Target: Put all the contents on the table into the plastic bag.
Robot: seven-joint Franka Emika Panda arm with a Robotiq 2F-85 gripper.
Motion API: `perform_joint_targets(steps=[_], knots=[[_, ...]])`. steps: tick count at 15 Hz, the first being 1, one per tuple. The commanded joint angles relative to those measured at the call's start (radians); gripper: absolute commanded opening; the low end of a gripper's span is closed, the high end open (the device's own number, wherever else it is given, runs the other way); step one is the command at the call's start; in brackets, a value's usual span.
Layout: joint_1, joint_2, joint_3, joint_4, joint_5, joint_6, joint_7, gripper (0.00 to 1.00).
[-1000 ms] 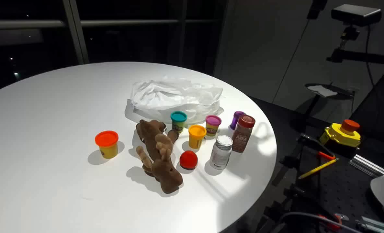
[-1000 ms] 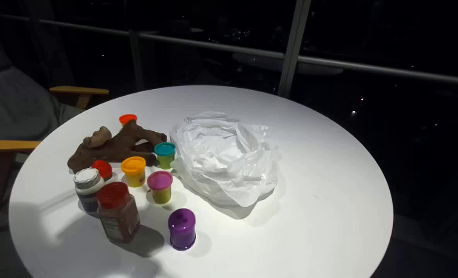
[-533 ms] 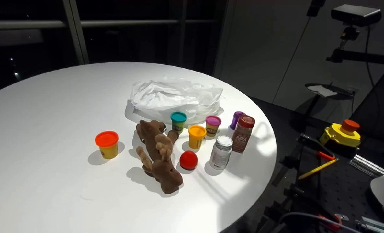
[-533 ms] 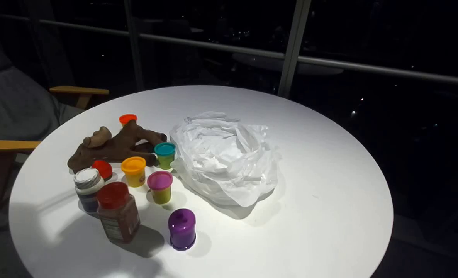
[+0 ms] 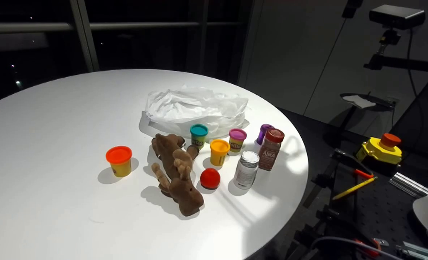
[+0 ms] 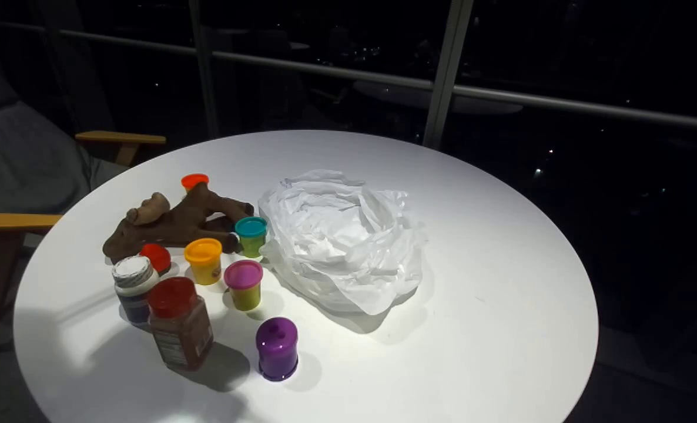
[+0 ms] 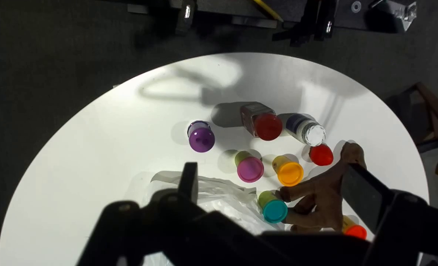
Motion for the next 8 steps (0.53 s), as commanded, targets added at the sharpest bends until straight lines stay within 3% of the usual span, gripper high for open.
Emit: perform_joint_targets(steps=[1, 5, 8], knots=[[-0.015, 0.007, 0.021, -0.018, 0.007, 0.024, 0.02, 1.0], [-0.006, 0.068, 0.051, -0.086, -0.018, 0.118, 0.022, 1.0], [-0.009, 0.157, 0.08, -0.141, -0.039, 0.269, 0.048, 1.0]])
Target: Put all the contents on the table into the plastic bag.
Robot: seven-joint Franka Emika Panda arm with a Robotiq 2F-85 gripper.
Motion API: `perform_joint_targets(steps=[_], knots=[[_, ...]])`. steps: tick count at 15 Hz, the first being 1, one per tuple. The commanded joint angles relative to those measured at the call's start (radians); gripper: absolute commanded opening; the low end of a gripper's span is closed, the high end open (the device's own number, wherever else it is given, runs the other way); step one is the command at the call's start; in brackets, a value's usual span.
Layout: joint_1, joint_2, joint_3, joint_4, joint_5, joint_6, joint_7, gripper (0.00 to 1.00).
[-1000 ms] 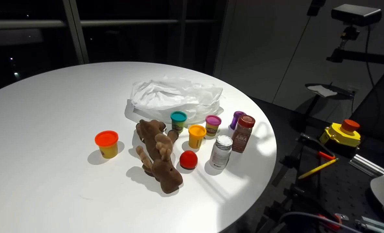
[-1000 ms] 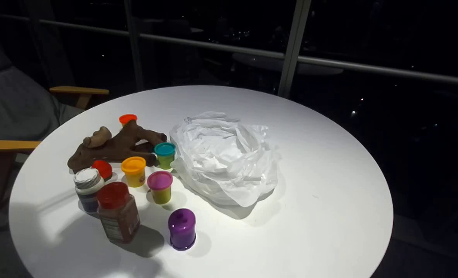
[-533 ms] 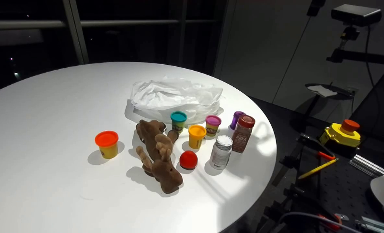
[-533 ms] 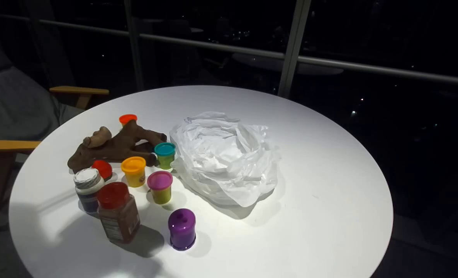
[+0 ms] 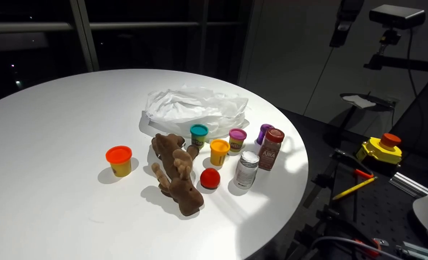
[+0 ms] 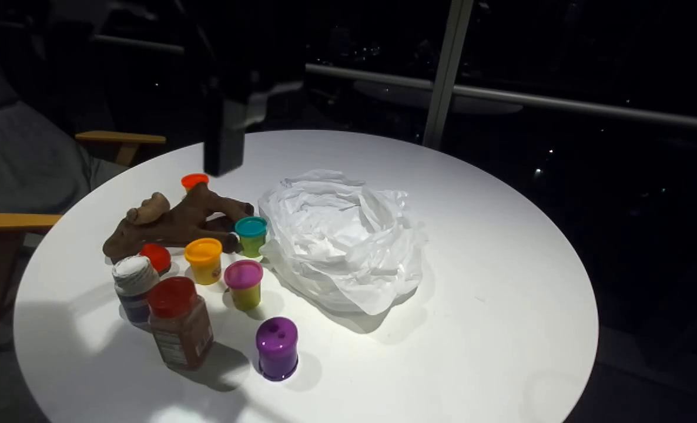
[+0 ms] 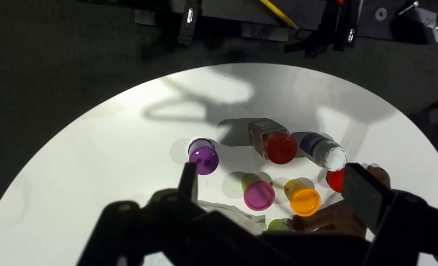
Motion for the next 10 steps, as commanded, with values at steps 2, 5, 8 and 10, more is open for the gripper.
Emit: perform_joint_targets(steps=[2, 5, 8, 10], knots=[[-0.007, 0.153, 0.049, -0.06, -0.037, 0.22, 0.062, 1.0], [-0.01, 0.265, 0.071, -0.1, -0.052, 0.387, 0.105, 1.0], [-0.02, 0.388, 0.086, -0.118, -0.088, 0.569, 0.152, 1.0], [-0.032, 0.466, 0.087, -0.122, -0.131, 0.676, 0.191, 1.0]])
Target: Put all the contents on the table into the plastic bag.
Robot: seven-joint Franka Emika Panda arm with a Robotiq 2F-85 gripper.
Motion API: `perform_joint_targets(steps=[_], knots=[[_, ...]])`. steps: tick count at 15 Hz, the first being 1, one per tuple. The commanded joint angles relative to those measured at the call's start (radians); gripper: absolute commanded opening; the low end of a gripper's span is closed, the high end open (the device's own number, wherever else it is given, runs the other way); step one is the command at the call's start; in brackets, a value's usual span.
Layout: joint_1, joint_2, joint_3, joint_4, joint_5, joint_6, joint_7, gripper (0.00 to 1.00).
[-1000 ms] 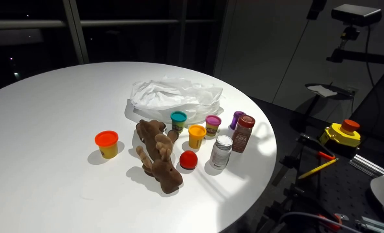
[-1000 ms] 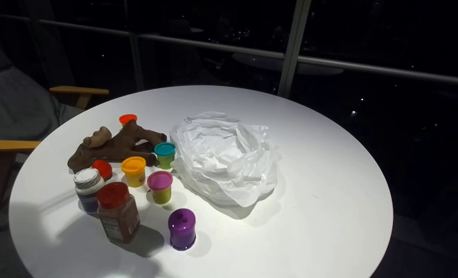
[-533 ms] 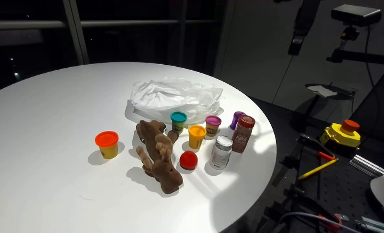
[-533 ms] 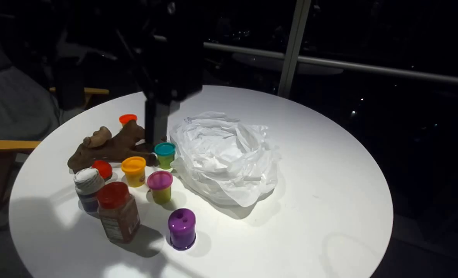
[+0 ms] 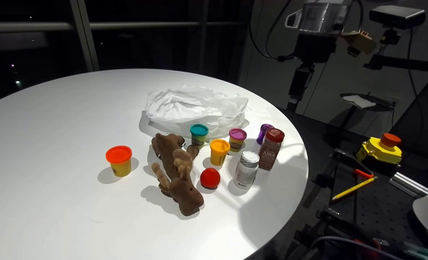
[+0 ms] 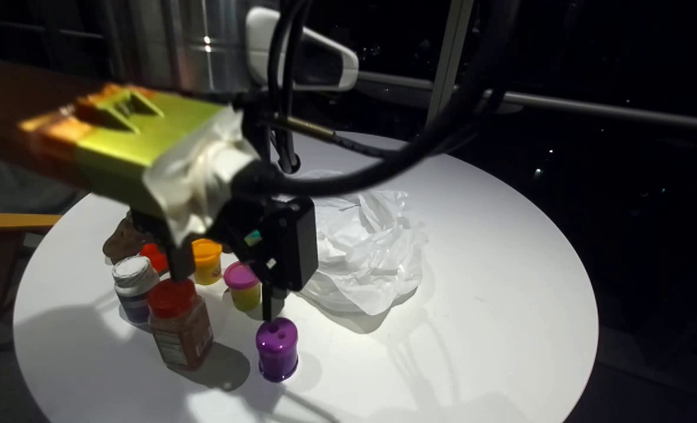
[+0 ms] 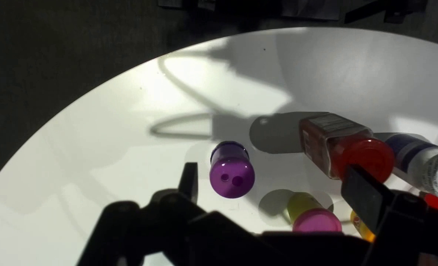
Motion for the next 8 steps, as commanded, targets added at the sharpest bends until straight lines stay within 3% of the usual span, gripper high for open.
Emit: perform_joint_targets(steps=[1, 4, 8], knots=[[-0.034, 0.138, 0.017, 0.002, -0.075, 0.178, 0.075, 1.0], [-0.041, 0.234, 0.003, 0.016, -0.091, 0.26, 0.086, 1.0], [-0.055, 0.323, 0.014, 0.023, -0.001, 0.363, 0.011, 1.0]])
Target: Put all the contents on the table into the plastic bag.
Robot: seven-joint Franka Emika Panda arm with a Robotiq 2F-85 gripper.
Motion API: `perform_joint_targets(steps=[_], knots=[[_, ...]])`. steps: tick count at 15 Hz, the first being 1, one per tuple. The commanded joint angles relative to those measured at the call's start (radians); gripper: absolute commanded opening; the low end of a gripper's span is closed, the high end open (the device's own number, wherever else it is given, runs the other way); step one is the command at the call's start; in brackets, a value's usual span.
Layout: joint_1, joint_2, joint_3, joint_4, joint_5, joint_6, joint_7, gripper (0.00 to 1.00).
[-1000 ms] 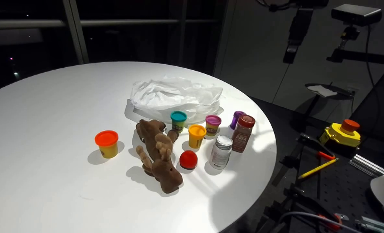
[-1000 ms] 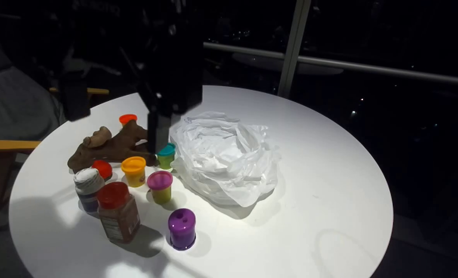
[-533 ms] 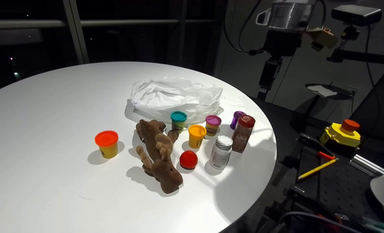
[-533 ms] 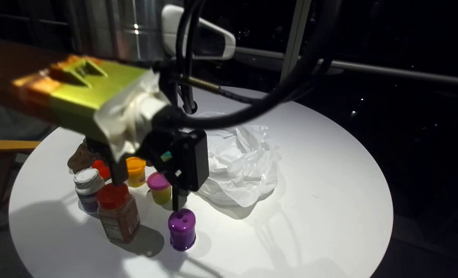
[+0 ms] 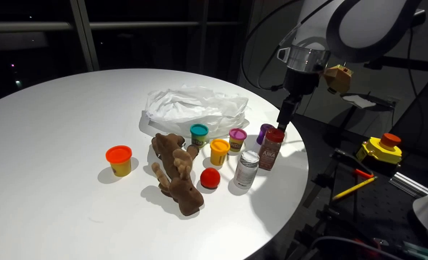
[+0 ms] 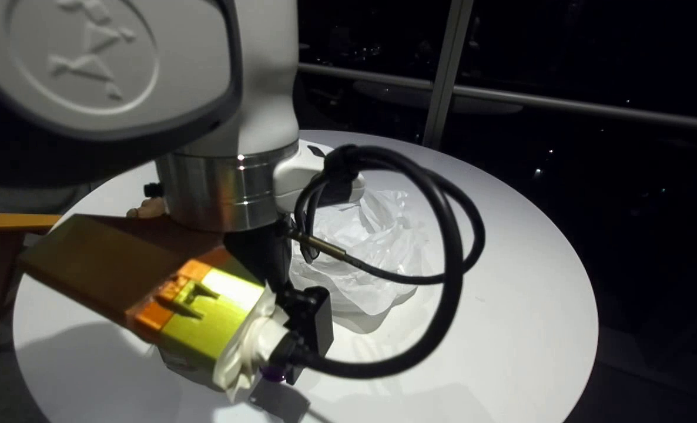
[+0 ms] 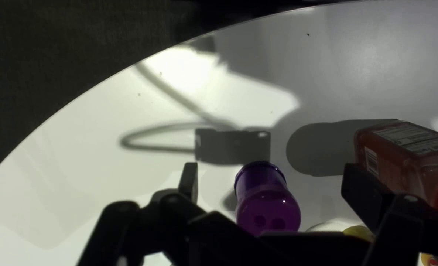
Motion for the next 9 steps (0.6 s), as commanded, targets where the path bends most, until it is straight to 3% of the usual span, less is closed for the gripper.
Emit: perform_joint_targets(steps=[1, 5, 8, 9], knots=[[-0.021, 0.072, 0.019, 0.023, 0.065, 0.1, -0.045, 1.0], [-0.047, 0.132, 0.054, 0.051, 0.128, 0.182, -0.069, 1.0], [-0.101, 0.165, 0.126, 0.082, 0.198, 0.199, -0.108, 1.0], [-0.12, 0.174, 0.149, 0.096, 0.214, 0.188, -0.122, 0.91]])
